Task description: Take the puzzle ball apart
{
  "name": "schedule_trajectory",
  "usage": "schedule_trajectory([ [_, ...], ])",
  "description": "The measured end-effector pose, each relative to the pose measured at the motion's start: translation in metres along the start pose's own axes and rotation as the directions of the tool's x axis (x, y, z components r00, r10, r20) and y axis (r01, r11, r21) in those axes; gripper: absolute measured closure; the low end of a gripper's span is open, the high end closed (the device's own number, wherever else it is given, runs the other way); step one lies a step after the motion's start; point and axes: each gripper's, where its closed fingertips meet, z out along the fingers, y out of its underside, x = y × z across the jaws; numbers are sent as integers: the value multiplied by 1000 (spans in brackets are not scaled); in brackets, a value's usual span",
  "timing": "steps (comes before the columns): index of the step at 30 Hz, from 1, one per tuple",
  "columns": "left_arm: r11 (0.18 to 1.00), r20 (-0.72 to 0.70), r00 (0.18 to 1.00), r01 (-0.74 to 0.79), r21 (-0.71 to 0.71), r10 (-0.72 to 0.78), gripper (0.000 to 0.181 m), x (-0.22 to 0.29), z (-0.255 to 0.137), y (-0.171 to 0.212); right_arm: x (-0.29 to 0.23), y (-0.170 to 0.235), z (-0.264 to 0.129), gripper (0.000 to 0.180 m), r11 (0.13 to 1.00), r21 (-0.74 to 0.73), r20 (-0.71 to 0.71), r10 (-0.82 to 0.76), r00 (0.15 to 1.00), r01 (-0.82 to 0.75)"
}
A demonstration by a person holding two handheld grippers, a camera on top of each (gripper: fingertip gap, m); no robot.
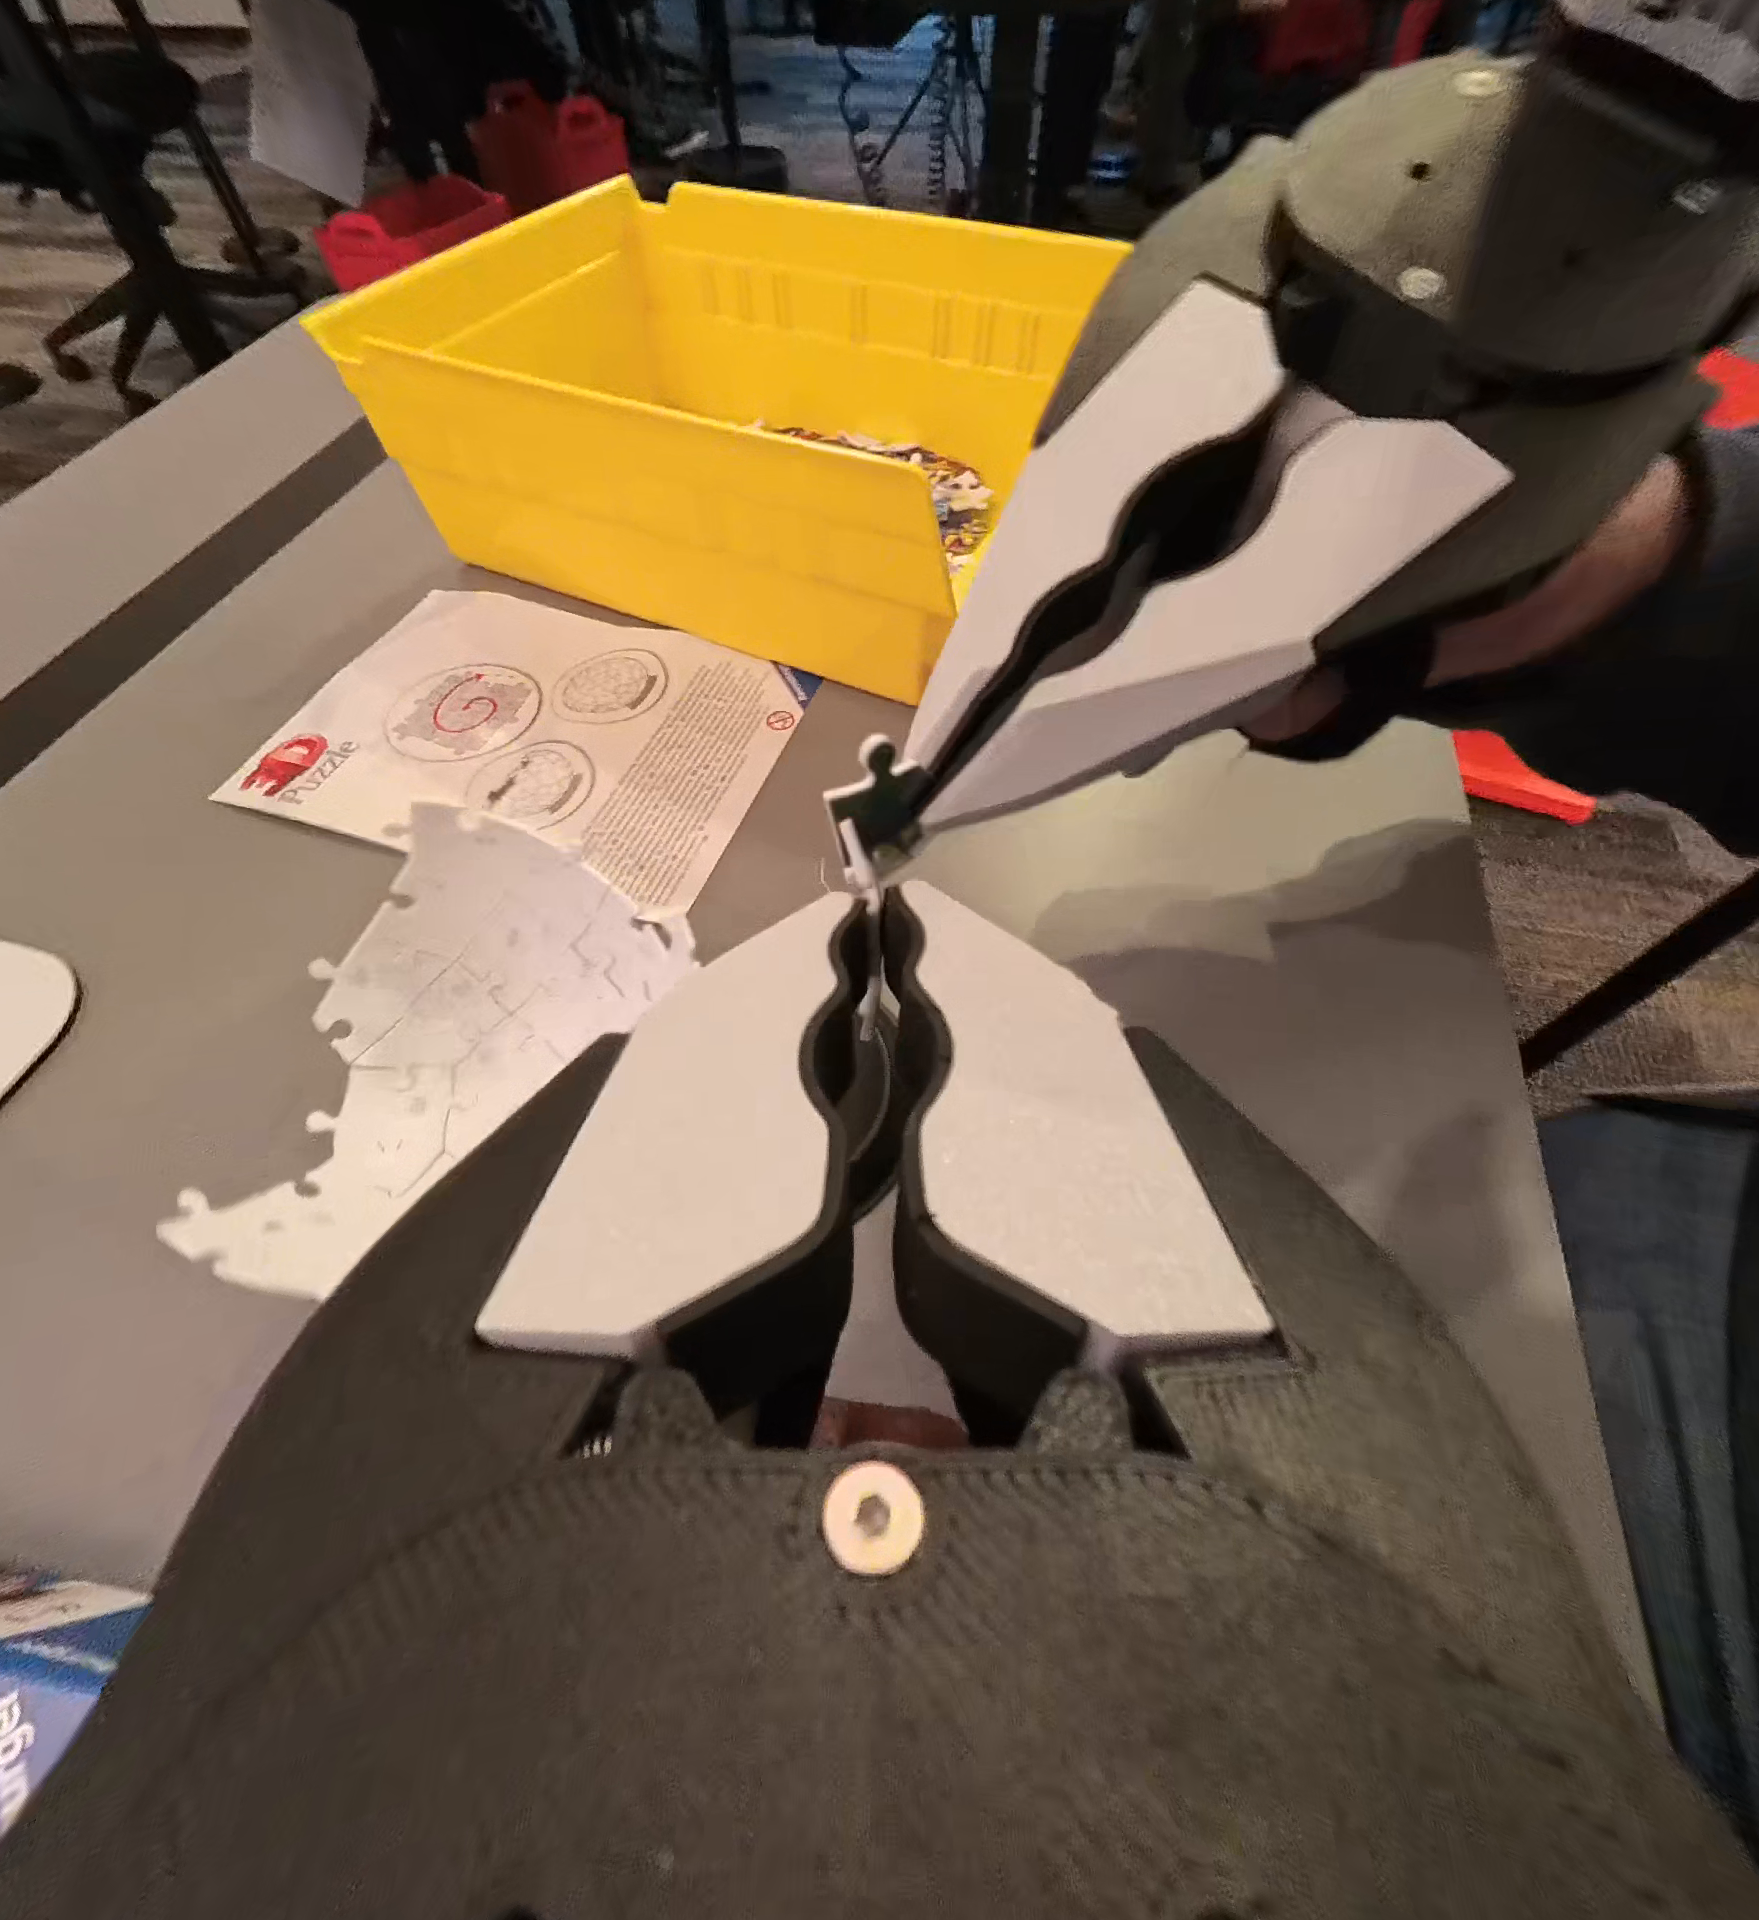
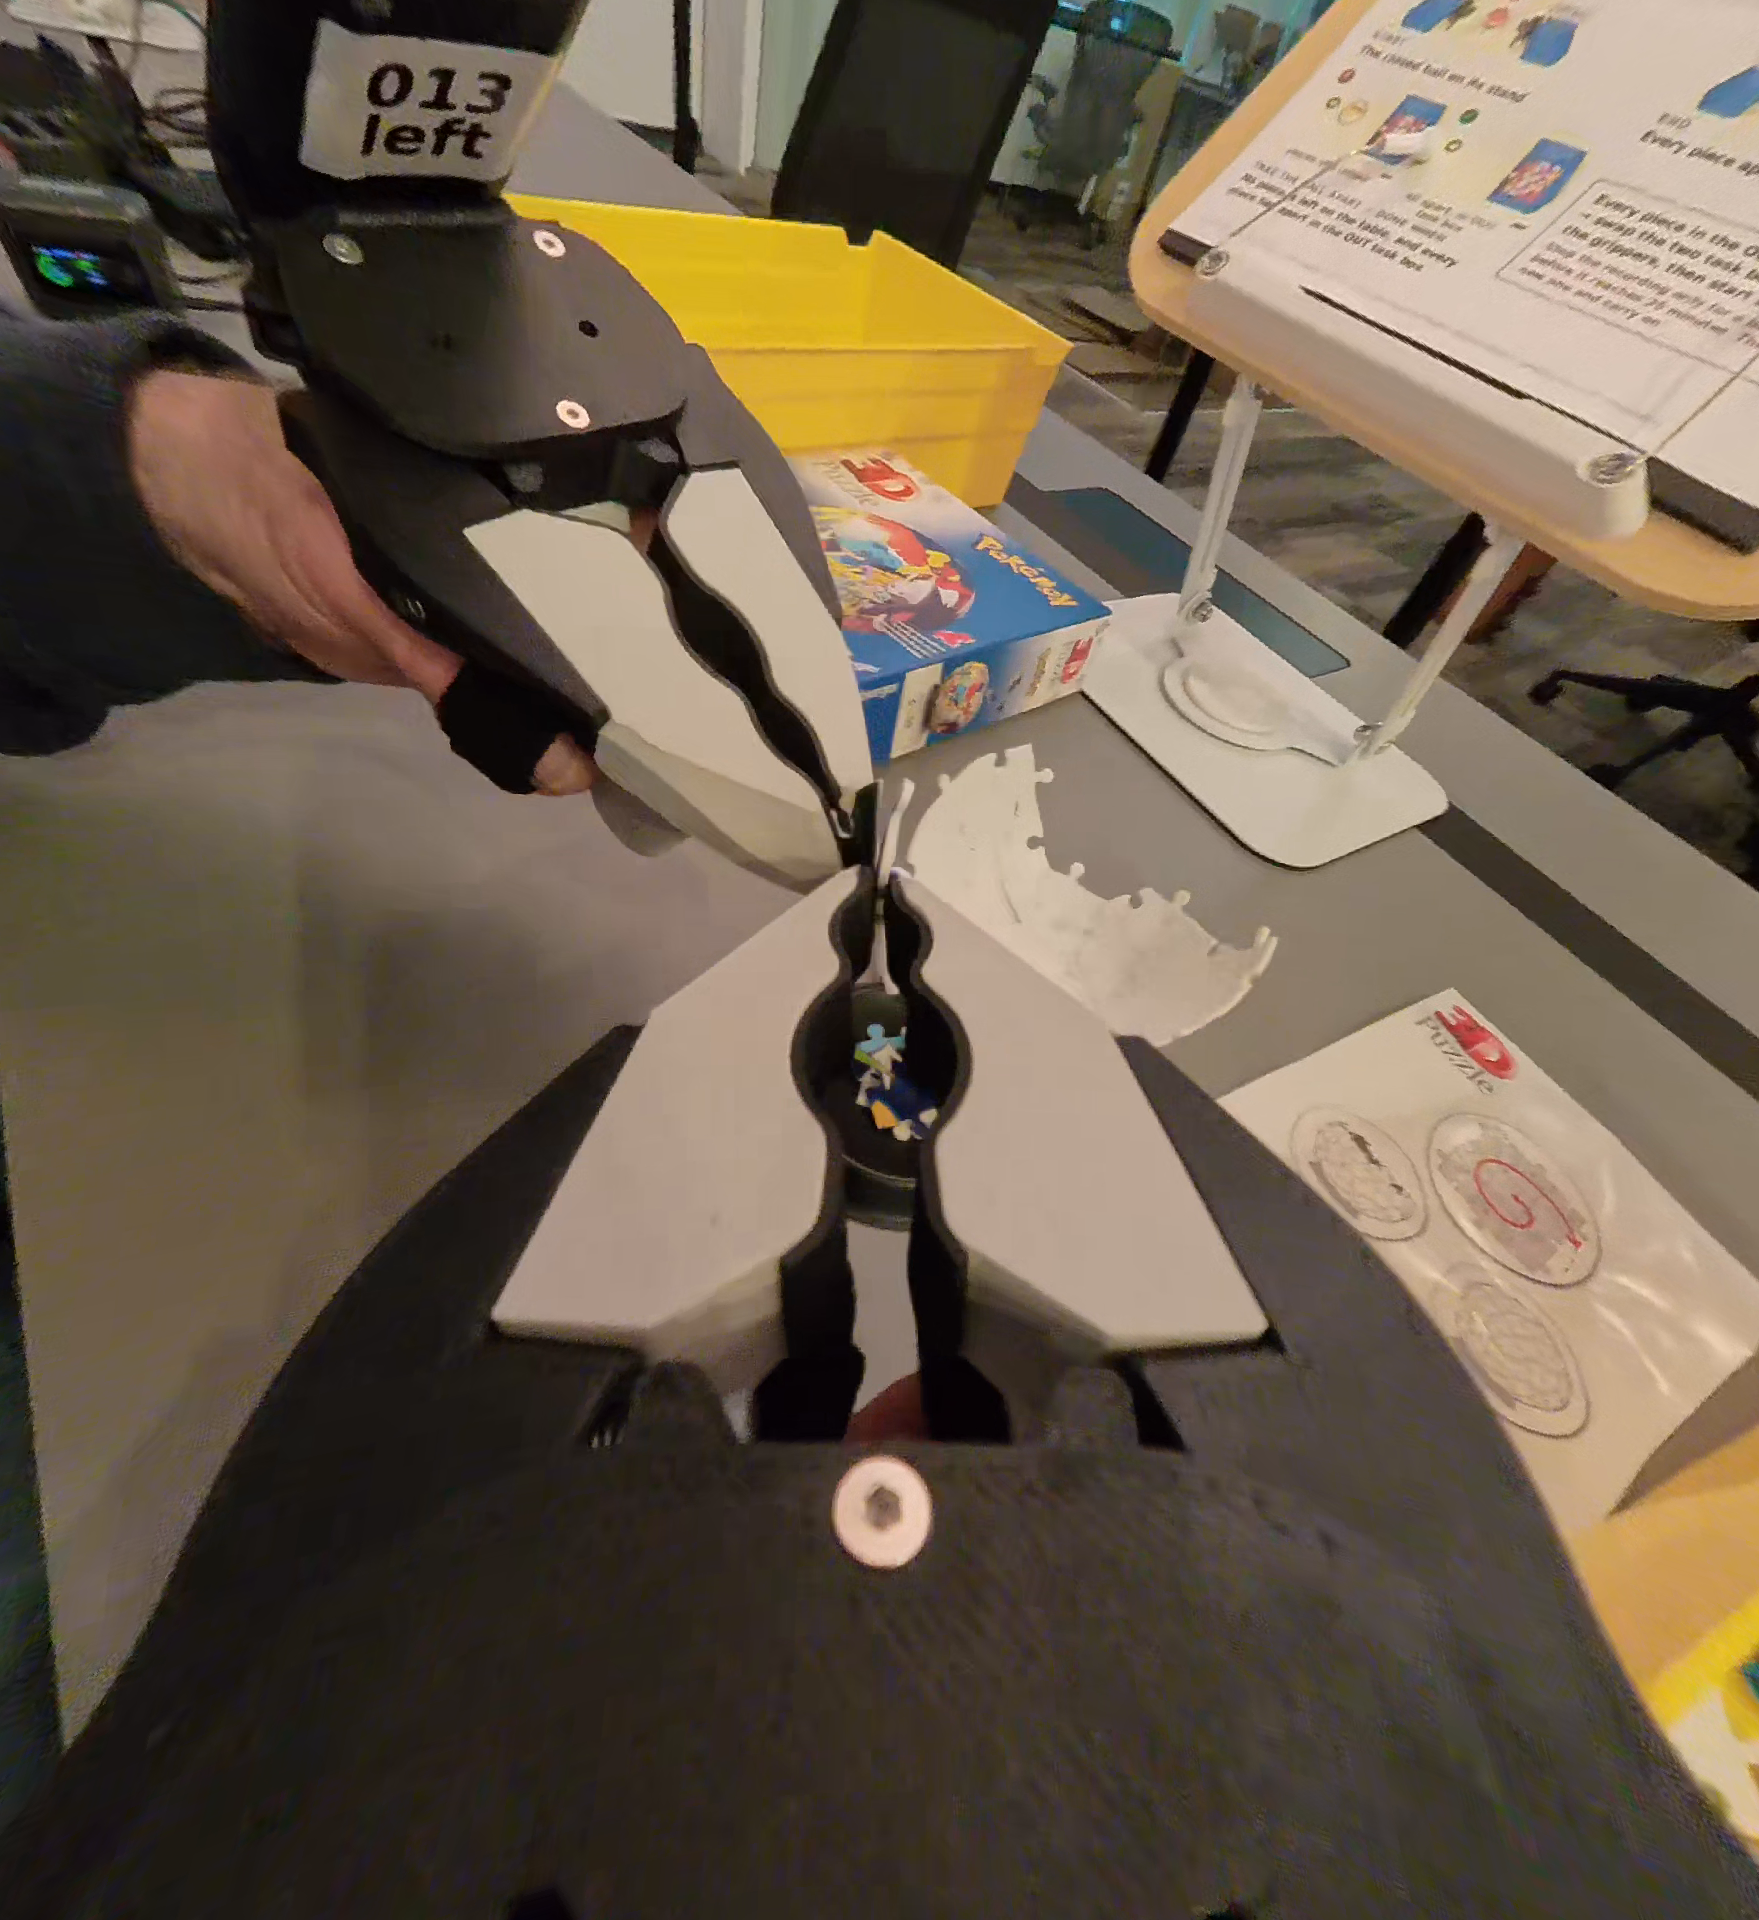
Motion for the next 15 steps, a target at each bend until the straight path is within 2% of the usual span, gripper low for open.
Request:
schedule_trajectory([
  [3, 998, -99, 993, -65, 17, 66, 178, 14, -8, -3, -12, -9, -8, 180, 971, 67, 218, 212, 953, -231],
  [5, 992, -216, 970, -94, 82, 109, 178, 26, -19, -13, -22, -21, -18, 179, 890, 88, 419, 375, 827, -448],
  [7, 982, -359, 931, 2, 191, 68, 177, 38, -30, -29, -25, -37, -29, 180, 779, 97, 585, 459, 668, -620],
  [8, 970, -401, 914, 51, 239, 51, 177, 40, -33, -35, -25, -44, -32, 180, 739, 116, 625, 464, 627, -663],
  [10, 936, -446, 895, 157, 314, -1, 178, 36, -38, -43, -23, -52, -32, 179, 724, 203, 597, 442, 669, -659],
  [12, 904, -459, 886, 248, 347, -66, 178, 30, -37, -43, -19, -52, -26, 180, 750, 279, 474, 435, 765, -599],
  [14, 879, -421, 895, 312, 360, -145, 179, 20, -32, -39, -14, -45, -19, 180, 863, 316, 218, 337, 916, -393],
  [15, 868, -390, 899, 348, 355, -200, 179, 14, -28, -36, -10, -39, -15, 180, 932, 284, 49, 219, 975, -224],
])
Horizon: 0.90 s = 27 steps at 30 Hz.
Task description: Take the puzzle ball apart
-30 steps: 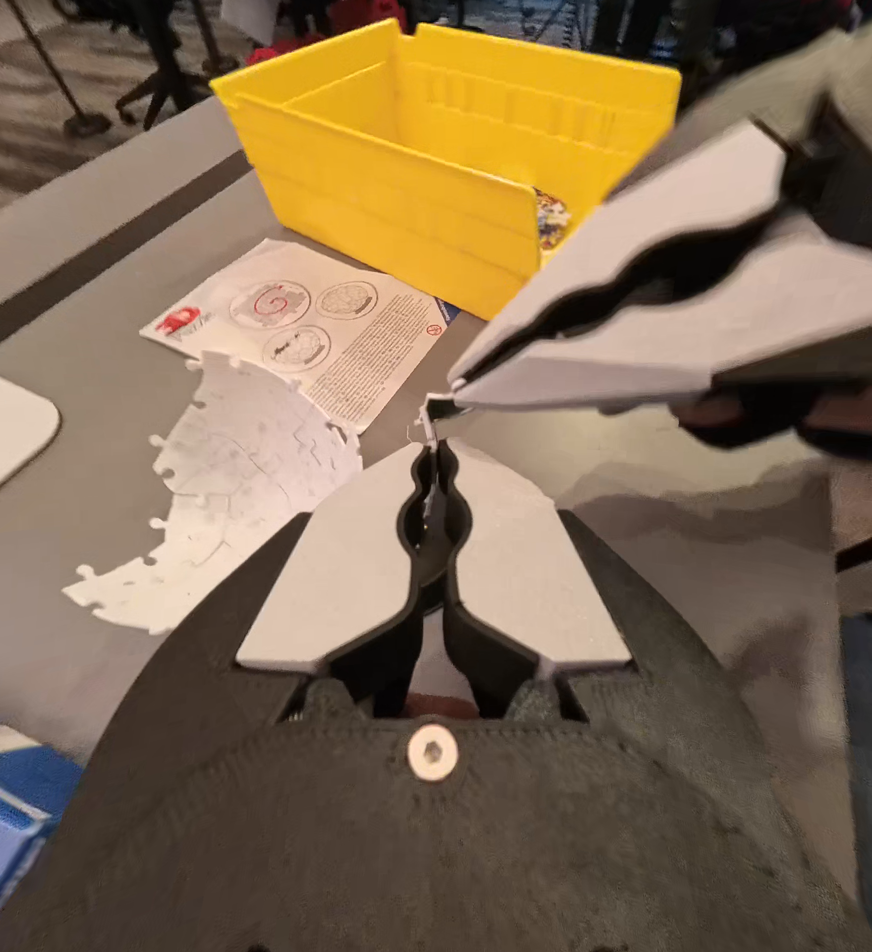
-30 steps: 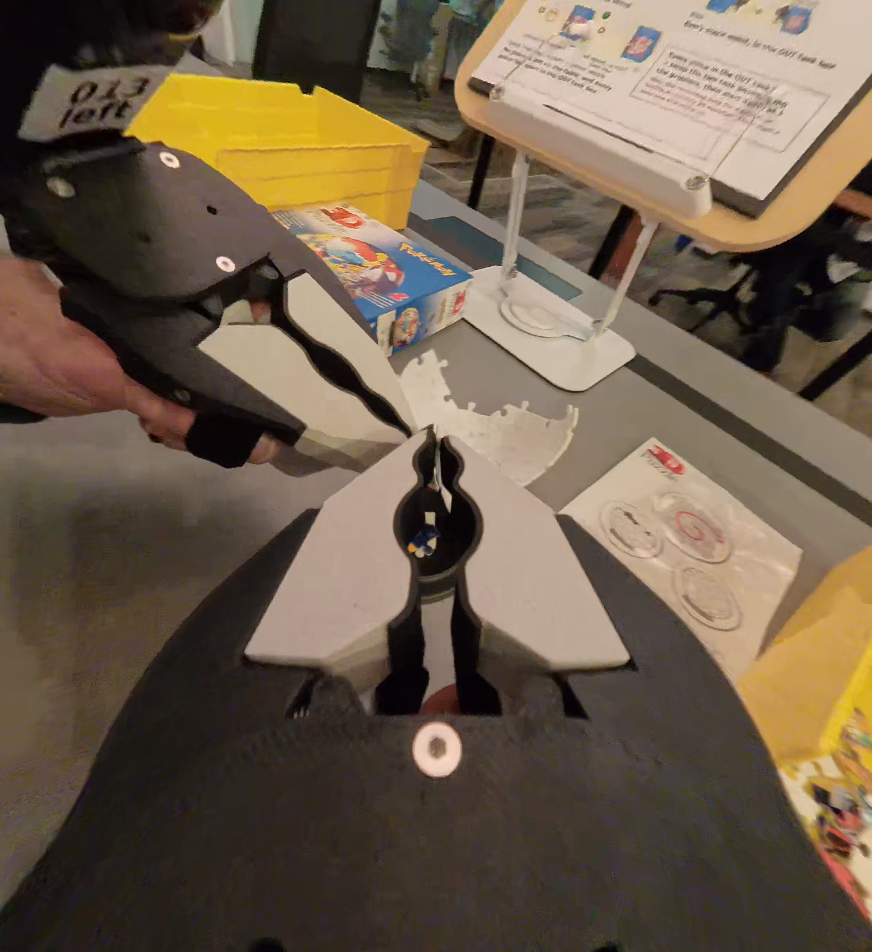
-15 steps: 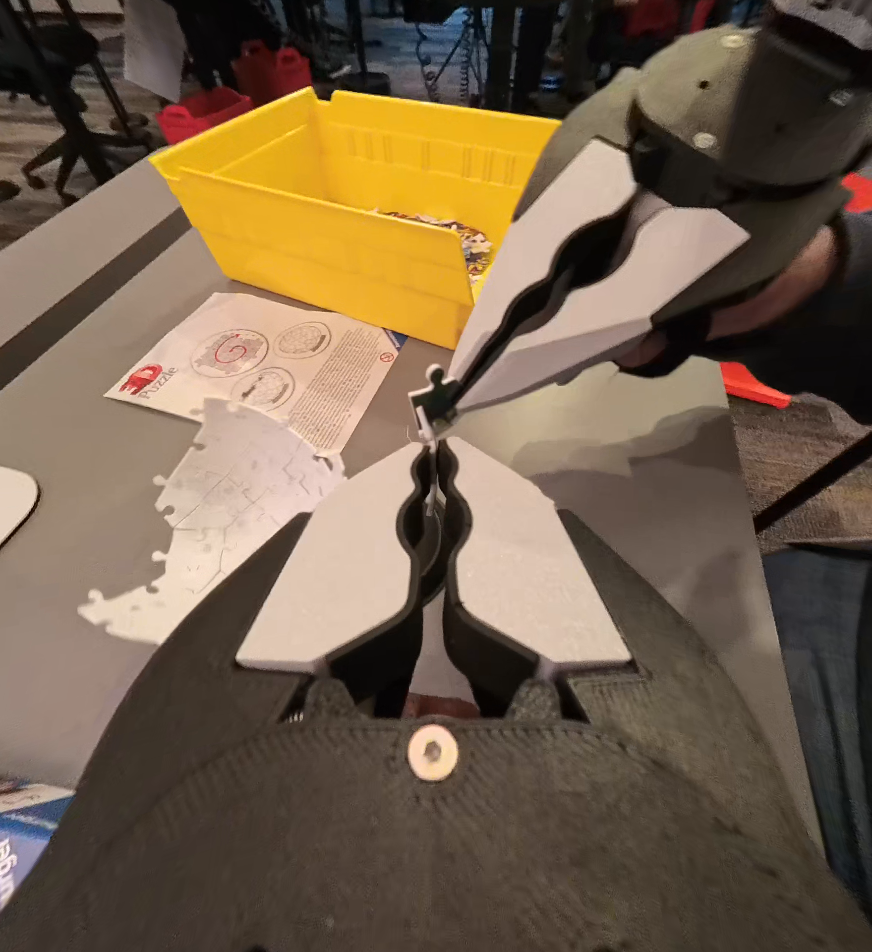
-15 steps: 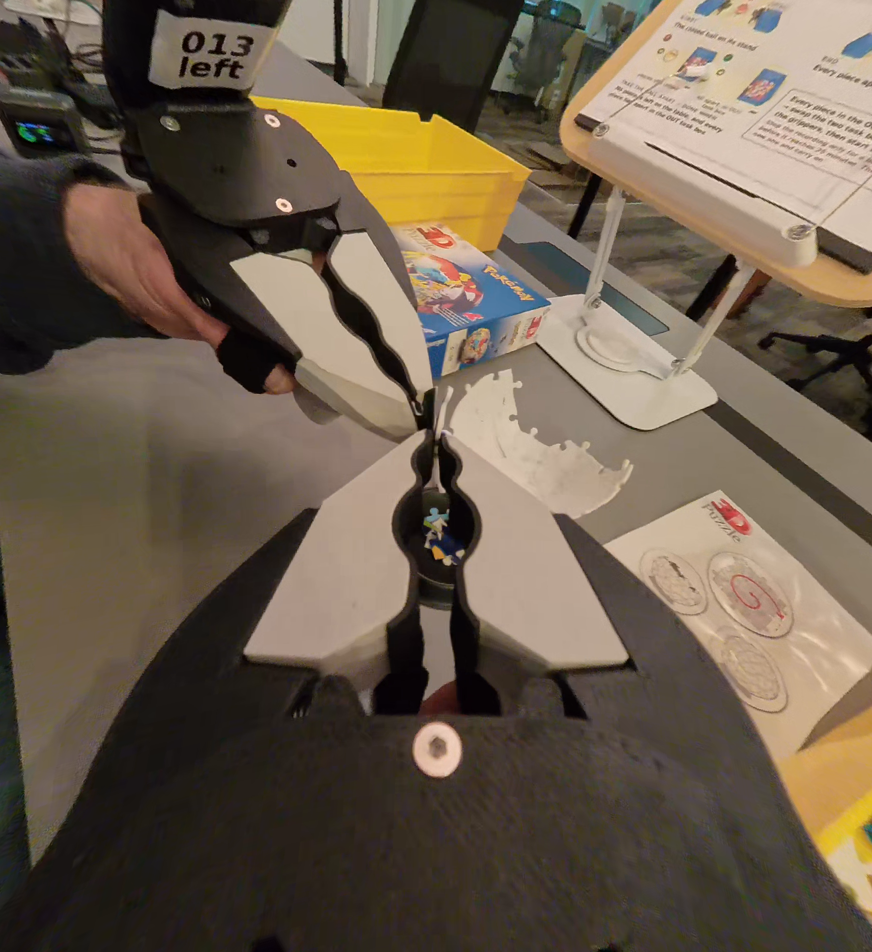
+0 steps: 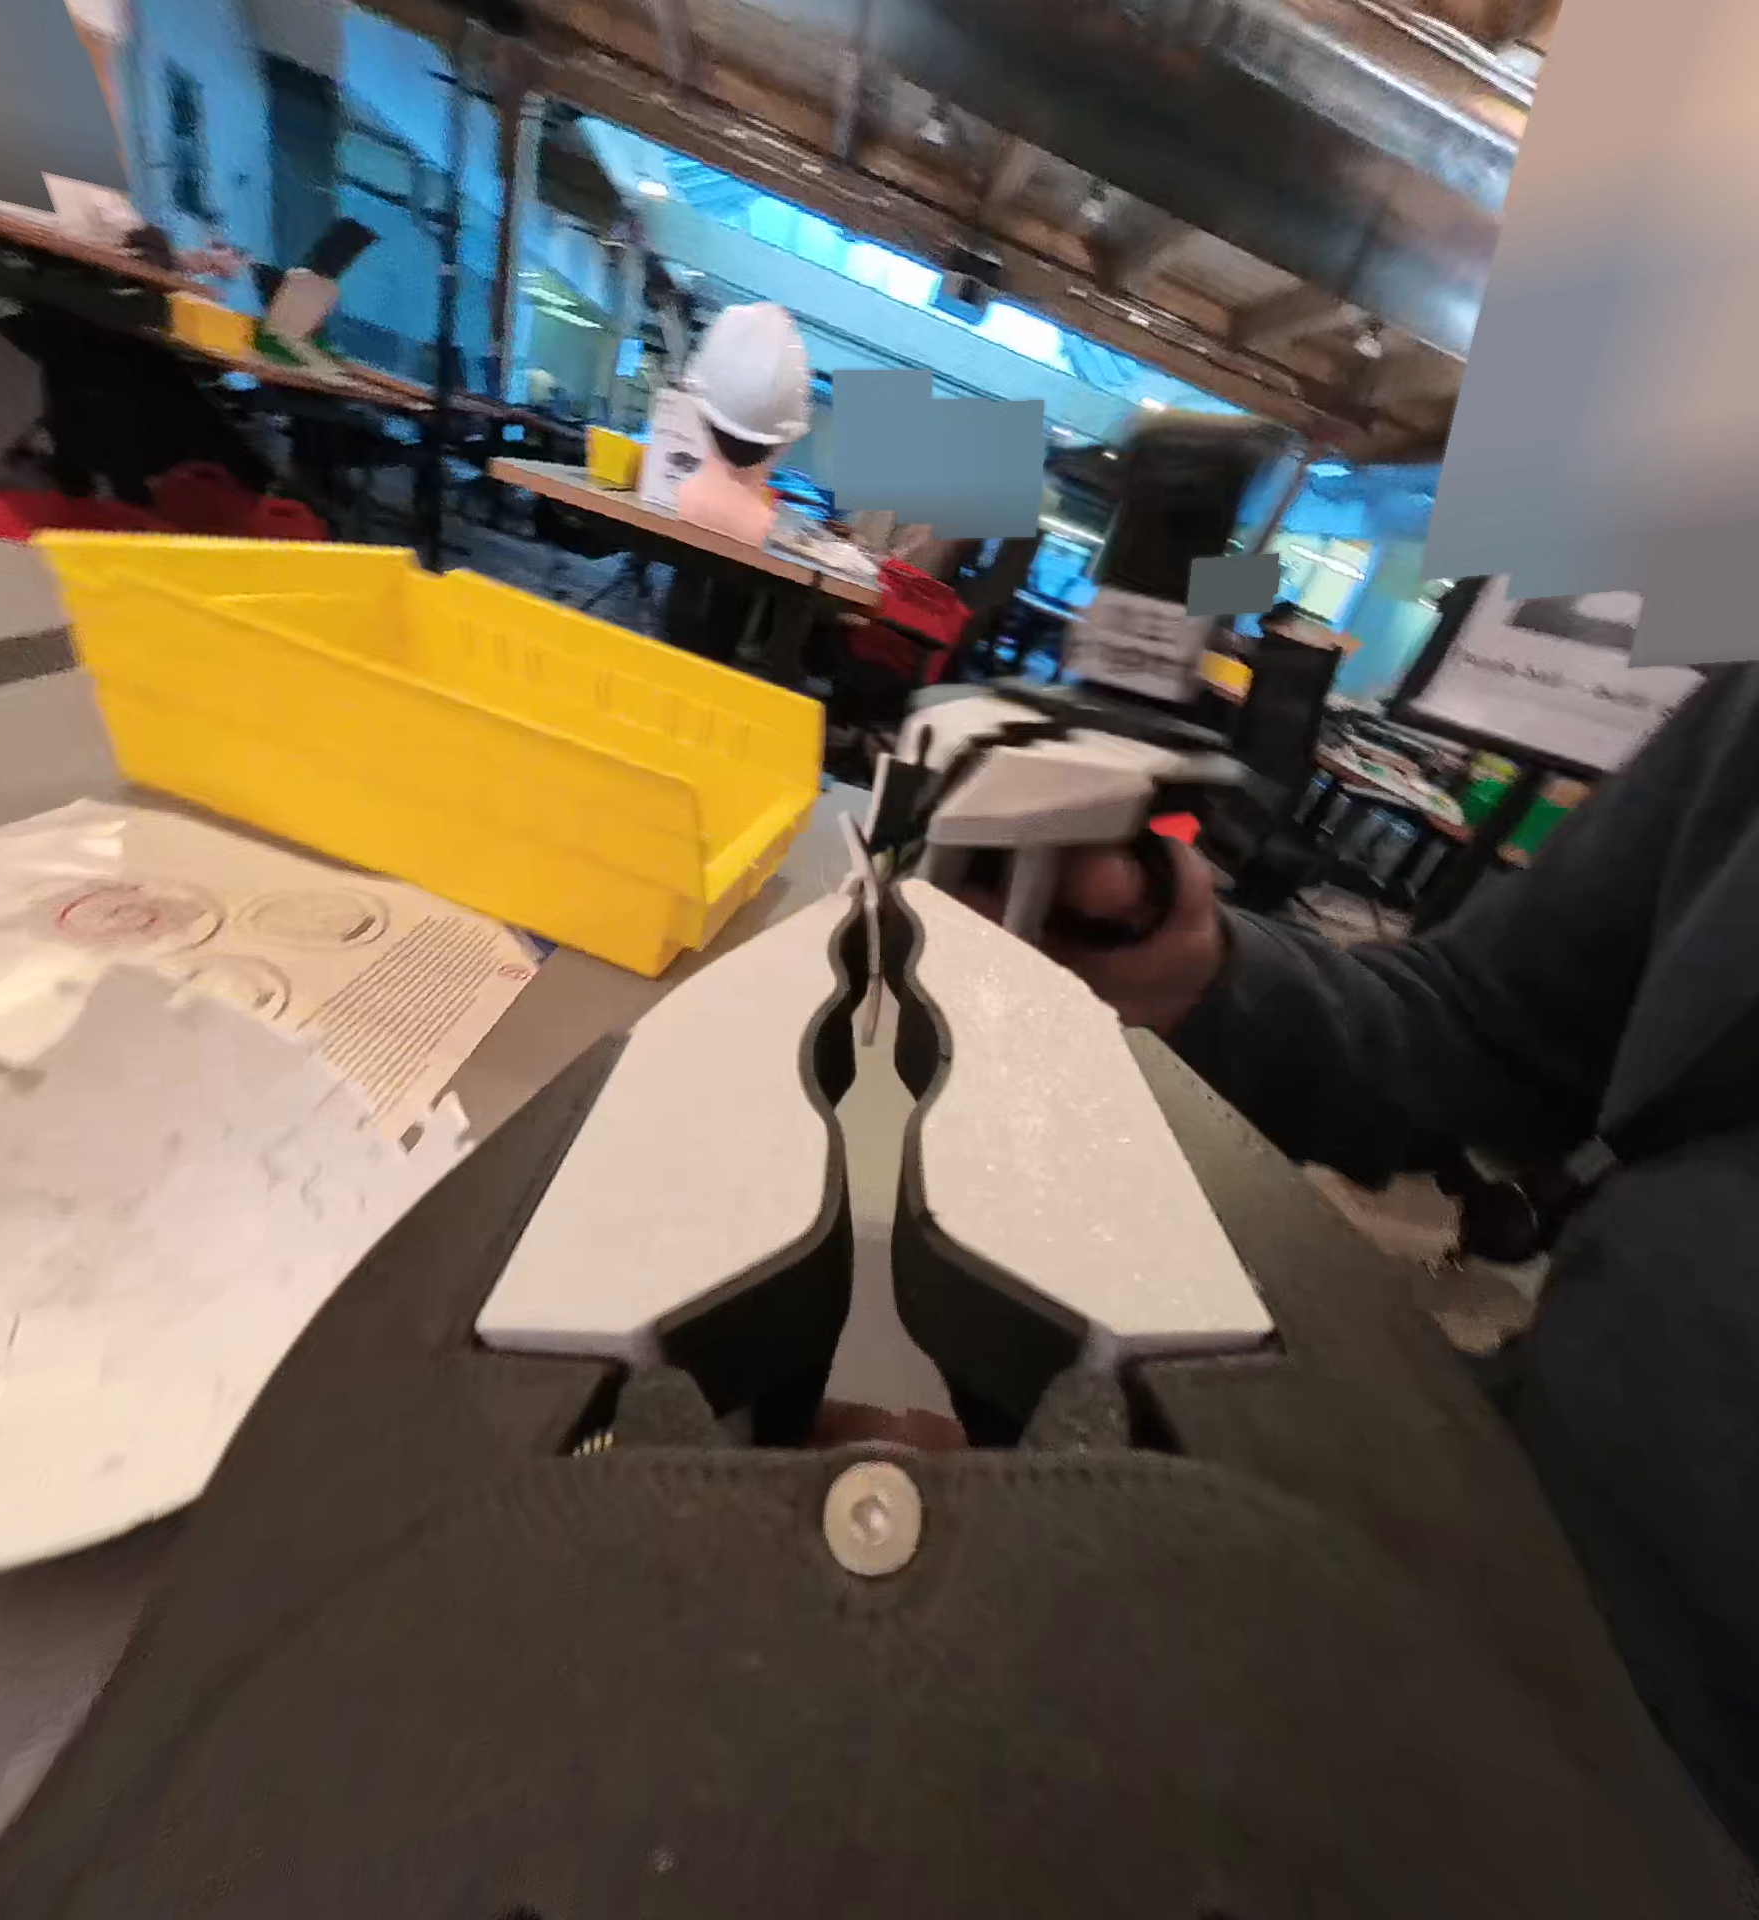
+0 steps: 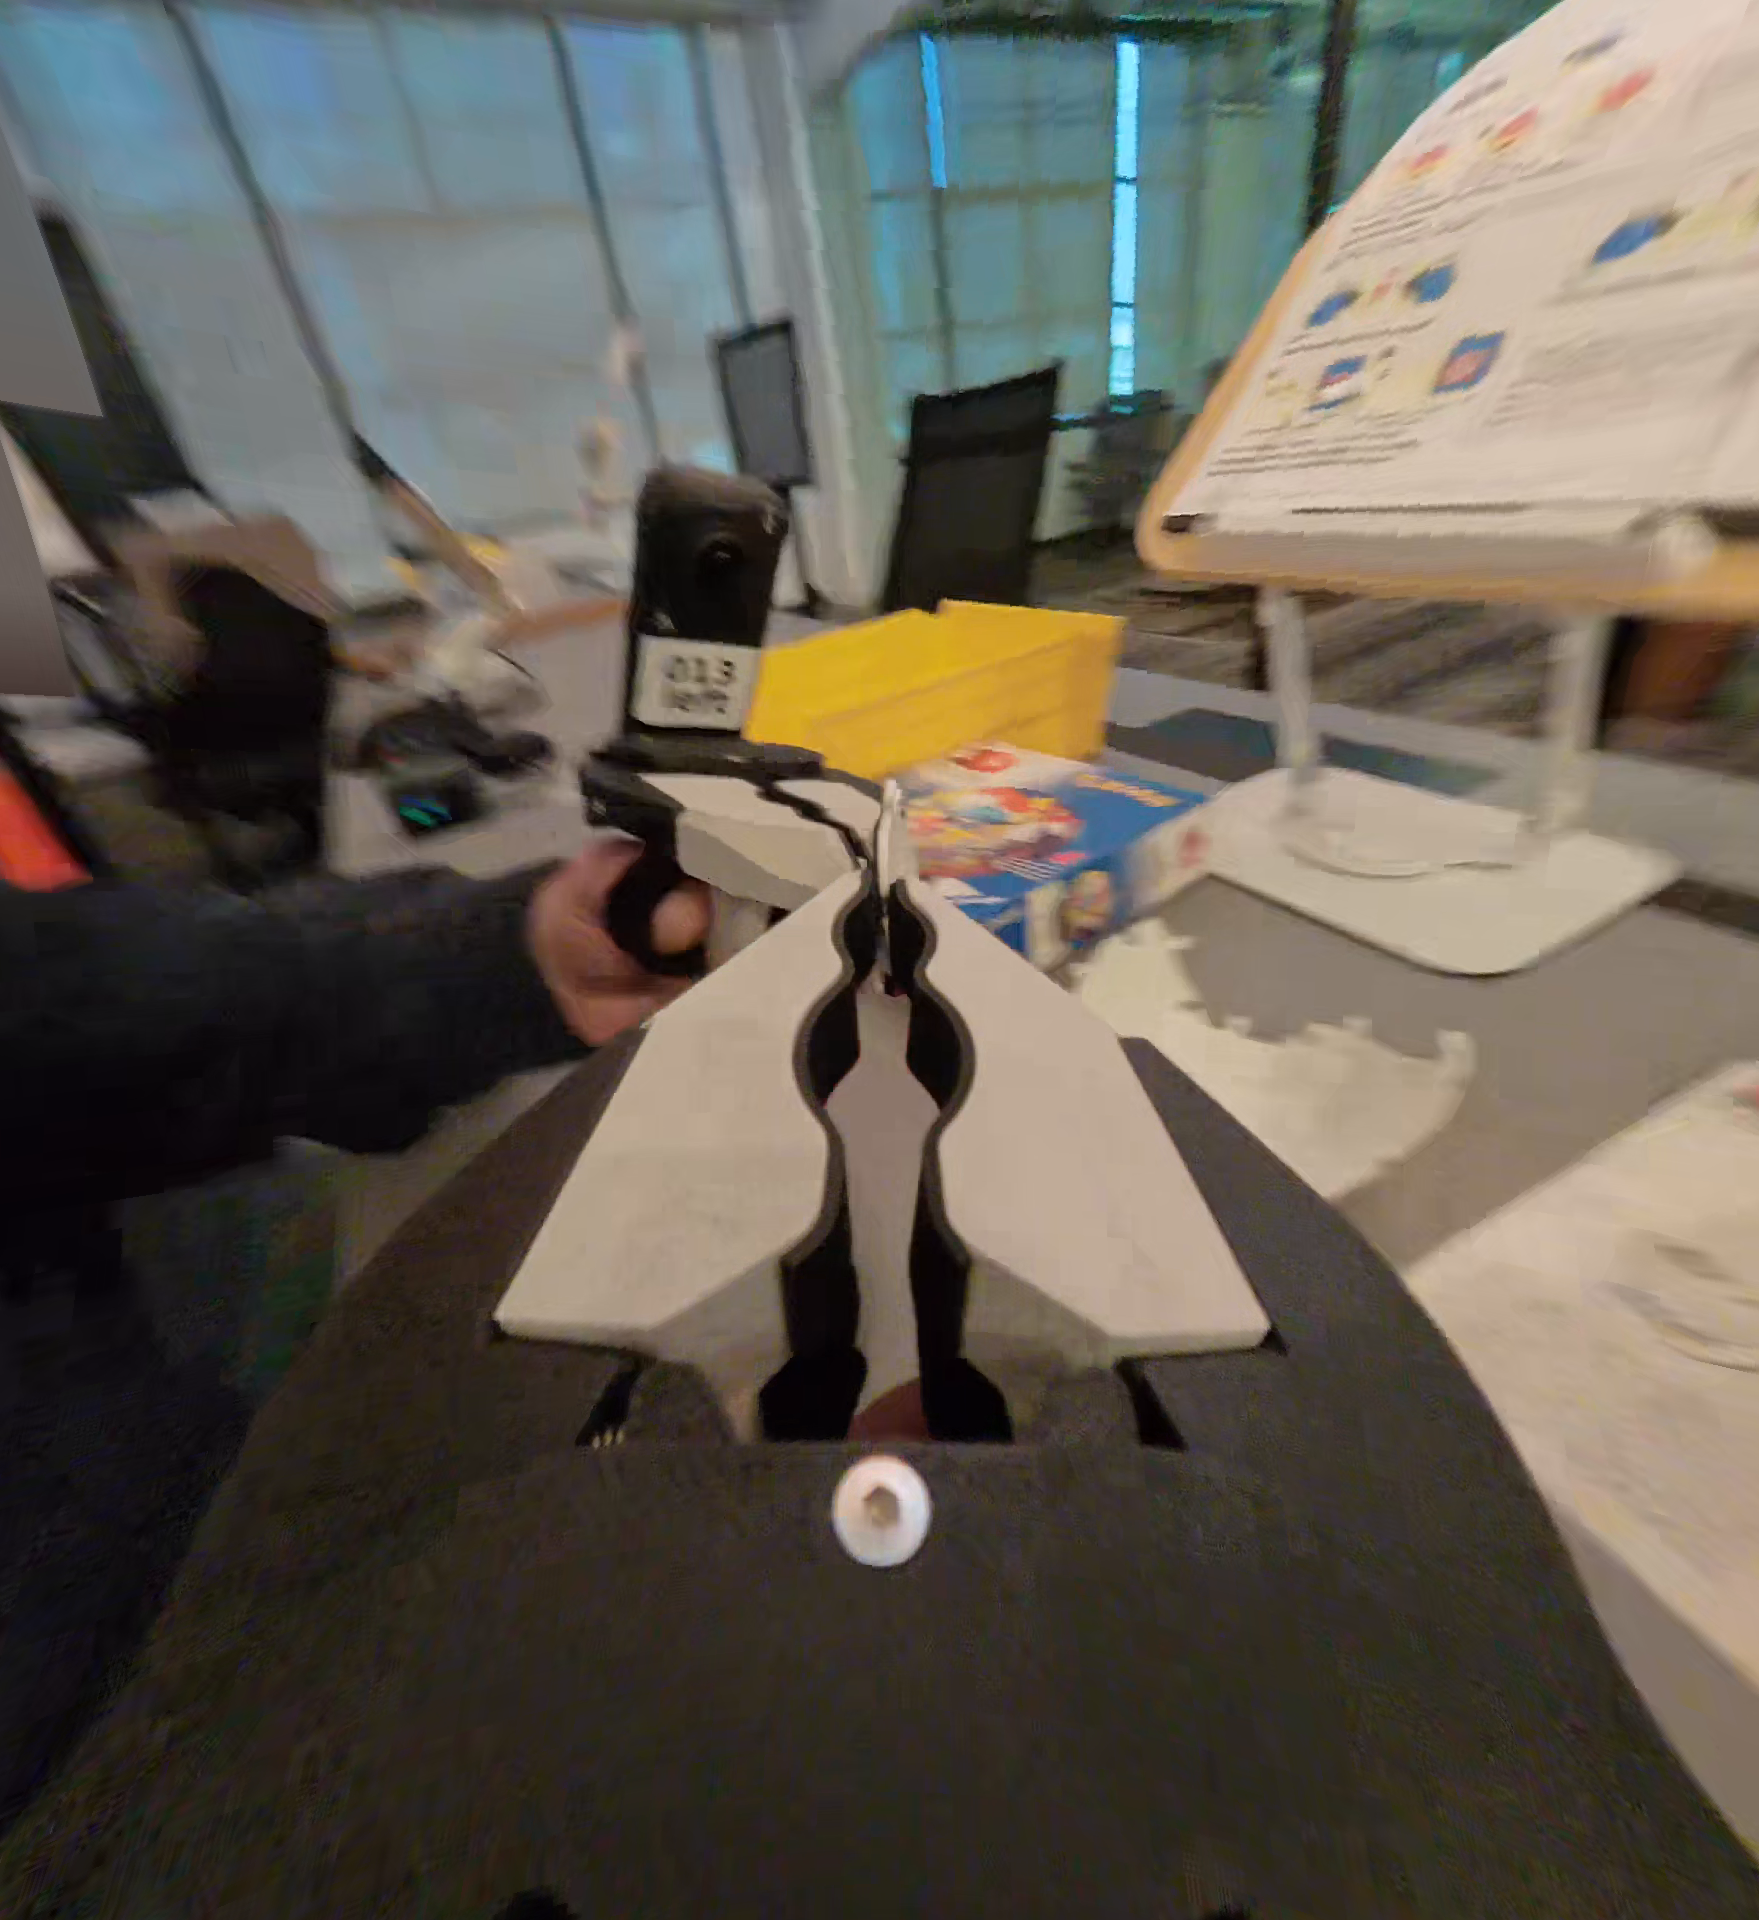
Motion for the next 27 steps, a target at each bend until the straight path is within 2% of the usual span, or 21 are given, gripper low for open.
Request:
schedule_trajectory([
  [2, 998, 81, 995, 57, 13, -58, 179, -10, 3, 2, 2, 7, 3, 180, 919, -165, -157, -383, 911, 358],
  [3, 995, 100, 990, 93, 26, -95, 179, -10, 4, 0, 4, 6, 3, 180, 871, -221, -196, -481, 855, 439],
  [6, 995, 213, 972, 100, -13, -95, 179, -18, 8, -3, 15, 4, 3, 180, 844, -279, -236, -523, 819, 458],
  [7, 995, 234, 969, 90, -47, -76, 179, -20, 7, -1, 17, 5, 3, 180, 869, -271, -234, -477, 847, 415],
  [9, 989, 290, 956, -11, -147, 53, 179, -21, 6, 0, 21, 6, 1, 180, 905, -247, -220, -401, 889, 347],
  [13, 992, 325, 946, 44, -120, -3, 178, -16, 9, -10, 14, 1, -2, 180, 900, -231, -216, -418, 883, 369],
  [15, 994, 287, 957, 61, -88, -33, 178, -12, 8, -12, 16, -3, -5, 180, 970, -145, -171, -219, 961, 196],
  [17, 996, 221, 974, 65, -60, -50, 179, -3, 8, -17, 15, -8, -7, 180, 995, -36, -48, 90, 995, -92],
  [18, 999, 178, 984, 10, -52, 0, 179, 3, 6, -20, 10, -12, -9, 180, 984, -7, 29, 179, 983, -179],
  [20, 998, 103, 995, 2, -56, 3, 179, 12, 2, -19, -1, -13, -11, 180, 962, -18, 155, 273, 950, -273],
  [23, 998, 0, 1000, -4, -64, 4, 179, 22, 0, -14, -12, -13, -15, 180, 950, -47, 258, 309, 915, -307],
  [27, 984, -159, 986, -74, -164, 48, 178, 43, -6, -5, -30, -12, -21, 180, 923, -134, 420, 383, 823, -361],
])
